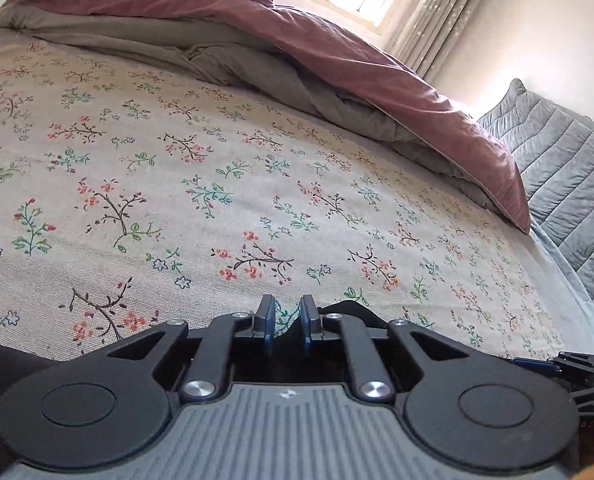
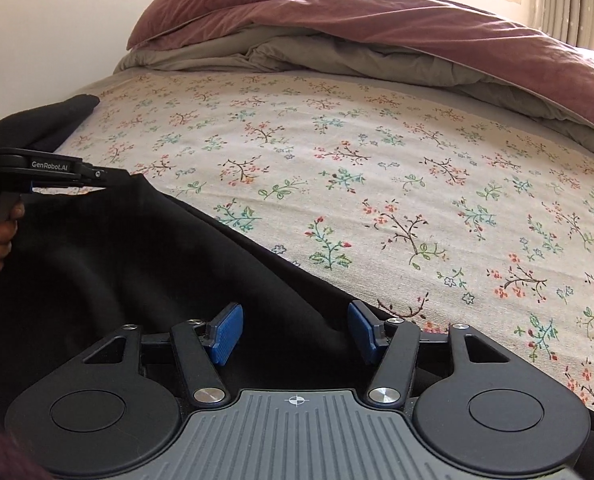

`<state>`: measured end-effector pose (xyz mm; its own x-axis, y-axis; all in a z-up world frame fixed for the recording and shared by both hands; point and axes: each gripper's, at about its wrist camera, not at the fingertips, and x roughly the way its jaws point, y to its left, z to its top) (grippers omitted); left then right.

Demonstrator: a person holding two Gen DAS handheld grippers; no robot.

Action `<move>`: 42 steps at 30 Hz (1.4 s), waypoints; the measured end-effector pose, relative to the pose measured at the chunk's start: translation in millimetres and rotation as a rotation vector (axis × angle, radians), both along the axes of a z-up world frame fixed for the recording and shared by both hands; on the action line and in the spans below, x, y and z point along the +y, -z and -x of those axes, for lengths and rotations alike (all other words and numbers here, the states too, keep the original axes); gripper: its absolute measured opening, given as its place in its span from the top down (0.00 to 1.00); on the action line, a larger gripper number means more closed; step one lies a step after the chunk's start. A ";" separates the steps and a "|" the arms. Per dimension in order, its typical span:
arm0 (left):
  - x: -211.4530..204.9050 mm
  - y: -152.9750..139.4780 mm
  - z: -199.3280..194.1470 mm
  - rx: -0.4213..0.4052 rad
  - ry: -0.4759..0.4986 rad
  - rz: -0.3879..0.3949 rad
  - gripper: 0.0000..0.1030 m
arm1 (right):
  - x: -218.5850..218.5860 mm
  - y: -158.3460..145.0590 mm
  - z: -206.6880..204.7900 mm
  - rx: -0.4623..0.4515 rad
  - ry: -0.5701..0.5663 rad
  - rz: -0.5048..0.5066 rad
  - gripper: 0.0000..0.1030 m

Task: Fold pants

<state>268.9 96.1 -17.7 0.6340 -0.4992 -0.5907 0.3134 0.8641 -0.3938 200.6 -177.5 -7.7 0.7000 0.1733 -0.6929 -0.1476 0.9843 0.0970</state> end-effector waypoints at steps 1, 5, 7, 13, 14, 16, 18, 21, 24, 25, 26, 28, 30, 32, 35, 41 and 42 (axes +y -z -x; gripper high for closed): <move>3.1 -3.9 1.5 -0.009 0.004 0.016 0.62 | -5.2 -1.6 0.3 -0.001 0.013 -0.007 0.47; -1.4 -13.4 8.6 -0.057 0.080 0.007 0.42 | -34.6 -9.2 1.8 0.024 0.065 -0.050 0.65; -12.8 -12.5 10.5 -0.071 0.117 -0.054 0.41 | -48.5 -7.6 0.7 0.067 0.091 -0.057 0.81; -36.7 0.4 12.0 -0.110 0.152 -0.248 0.41 | -52.7 -2.0 6.2 0.121 0.056 0.022 0.81; -38.7 1.7 12.7 -0.119 0.156 -0.268 0.41 | -50.3 -0.8 7.3 0.121 0.049 0.043 0.79; -40.4 4.3 11.5 -0.124 0.155 -0.286 0.41 | -45.8 0.3 8.7 0.119 0.036 0.081 0.76; -39.9 5.5 10.7 -0.123 0.148 -0.284 0.41 | -43.9 -0.1 10.0 0.119 0.024 0.096 0.76; -39.7 6.2 10.7 -0.124 0.142 -0.278 0.42 | -44.6 -2.7 13.5 0.120 0.013 0.108 0.76; -40.3 7.2 9.2 -0.126 0.142 -0.275 0.44 | -47.0 -5.1 15.7 0.127 0.003 0.103 0.76; -41.0 7.4 9.4 -0.125 0.140 -0.273 0.46 | -46.3 -5.6 16.1 0.127 -0.001 0.105 0.76; -41.7 7.3 9.7 -0.122 0.140 -0.269 0.48 | -46.2 -5.8 16.2 0.127 -0.006 0.104 0.76; -42.0 7.4 9.9 -0.117 0.138 -0.262 0.52 | -44.3 -5.0 14.9 0.132 -0.023 0.096 0.76; -42.6 7.8 10.1 -0.114 0.136 -0.263 0.55 | -40.0 -2.3 13.5 0.143 -0.052 0.089 0.76; -42.9 8.4 10.4 -0.110 0.136 -0.262 0.59 | -32.8 2.0 13.7 0.149 -0.077 0.115 0.75; -42.8 8.5 10.2 -0.107 0.132 -0.262 0.63 | -29.5 3.4 12.3 0.147 -0.072 0.134 0.75; -40.9 8.6 9.0 -0.098 0.115 -0.240 0.73 | -33.5 5.0 8.2 0.131 -0.070 0.112 0.74; -41.0 8.6 9.2 -0.098 0.115 -0.237 0.74 | -33.0 5.8 7.3 0.129 -0.077 0.113 0.74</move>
<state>259.7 55.1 -26.3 0.6408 -0.4264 -0.6383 0.4417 0.8849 -0.1477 193.3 -210.5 -13.5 0.5919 0.1390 -0.7940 -0.2160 0.9763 0.0099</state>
